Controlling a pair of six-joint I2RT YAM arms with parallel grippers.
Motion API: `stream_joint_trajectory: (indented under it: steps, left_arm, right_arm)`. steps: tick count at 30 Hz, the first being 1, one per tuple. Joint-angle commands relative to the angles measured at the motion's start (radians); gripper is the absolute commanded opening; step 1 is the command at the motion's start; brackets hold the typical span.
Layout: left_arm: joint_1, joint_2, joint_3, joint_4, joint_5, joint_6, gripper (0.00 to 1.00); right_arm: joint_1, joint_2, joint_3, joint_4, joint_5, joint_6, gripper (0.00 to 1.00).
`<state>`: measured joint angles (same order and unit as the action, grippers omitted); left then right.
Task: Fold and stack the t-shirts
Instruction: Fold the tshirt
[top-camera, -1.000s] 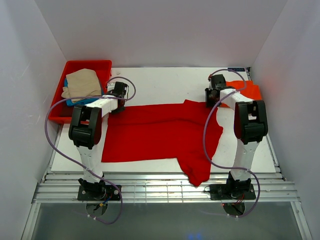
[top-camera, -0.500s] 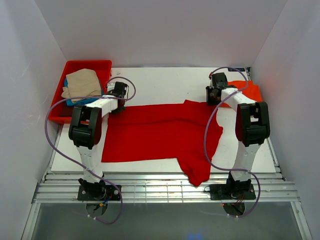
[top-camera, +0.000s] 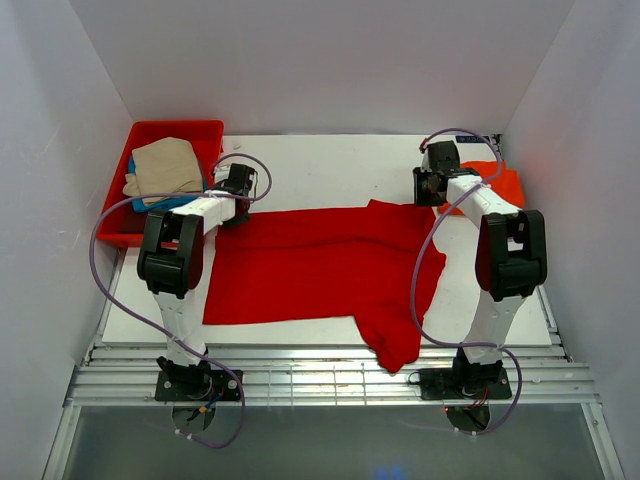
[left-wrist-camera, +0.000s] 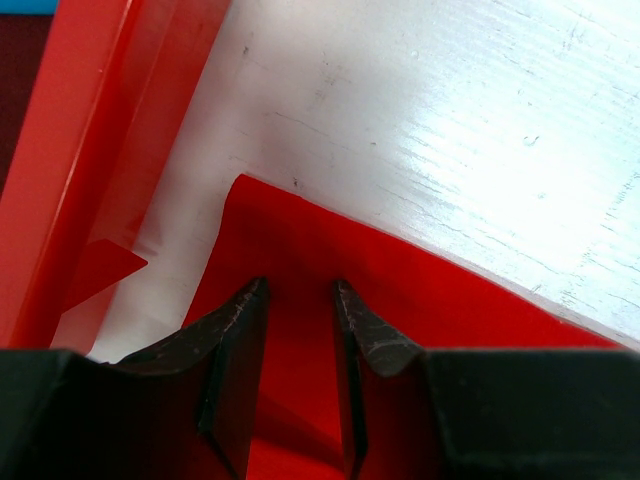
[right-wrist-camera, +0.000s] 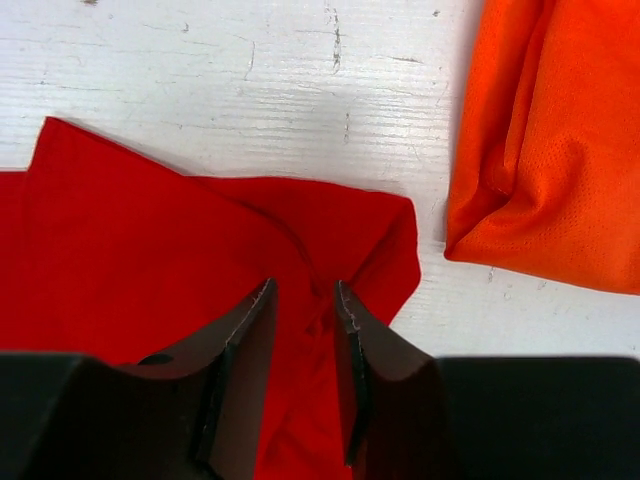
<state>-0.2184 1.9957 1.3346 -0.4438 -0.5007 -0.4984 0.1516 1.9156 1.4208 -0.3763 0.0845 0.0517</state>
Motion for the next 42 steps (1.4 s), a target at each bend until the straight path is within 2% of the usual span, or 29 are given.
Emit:
stream_joint_trajectory:
  steps: [1, 11, 27, 40, 42]
  left_arm:
    - [-0.002, -0.021, -0.026, -0.024, 0.013, -0.012, 0.43]
    - [-0.001, -0.028, -0.037, -0.024, 0.008, -0.016, 0.43]
    - [-0.001, -0.038, -0.041, -0.024, 0.001, -0.012, 0.42]
    - [-0.001, -0.041, -0.049, -0.024, -0.002, -0.011, 0.42]
    - [-0.001, -0.041, -0.048, -0.024, -0.001, -0.011, 0.43]
  right_arm:
    - [0.002, -0.046, -0.008, 0.002, -0.023, 0.002, 0.35]
    - [0.002, -0.004, -0.008, -0.021, -0.031, 0.005, 0.3]
    - [0.002, 0.034, 0.003, -0.032, -0.025, 0.0, 0.28]
    - [0.002, 0.033, 0.0, -0.03, -0.054, -0.009, 0.08]
    - [0.002, 0.02, -0.002, -0.036, -0.069, -0.012, 0.08]
